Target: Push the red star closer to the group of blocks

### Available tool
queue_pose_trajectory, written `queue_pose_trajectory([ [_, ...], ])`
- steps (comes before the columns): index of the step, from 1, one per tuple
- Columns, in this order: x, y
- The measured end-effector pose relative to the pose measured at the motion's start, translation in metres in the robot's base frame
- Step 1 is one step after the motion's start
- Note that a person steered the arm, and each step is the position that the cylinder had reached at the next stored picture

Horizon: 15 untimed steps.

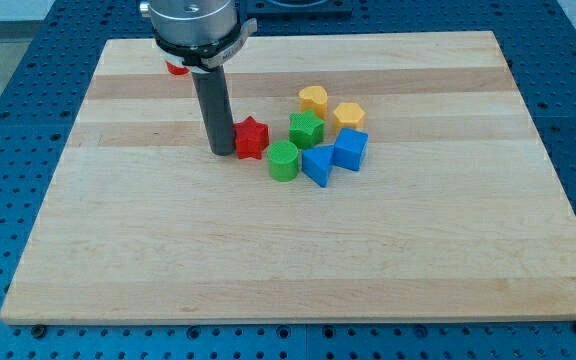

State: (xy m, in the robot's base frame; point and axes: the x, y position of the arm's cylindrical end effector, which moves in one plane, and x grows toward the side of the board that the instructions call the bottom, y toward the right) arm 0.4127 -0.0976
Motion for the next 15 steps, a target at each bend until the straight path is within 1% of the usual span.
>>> queue_pose_trajectory([
  [15, -0.013, 0.014],
])
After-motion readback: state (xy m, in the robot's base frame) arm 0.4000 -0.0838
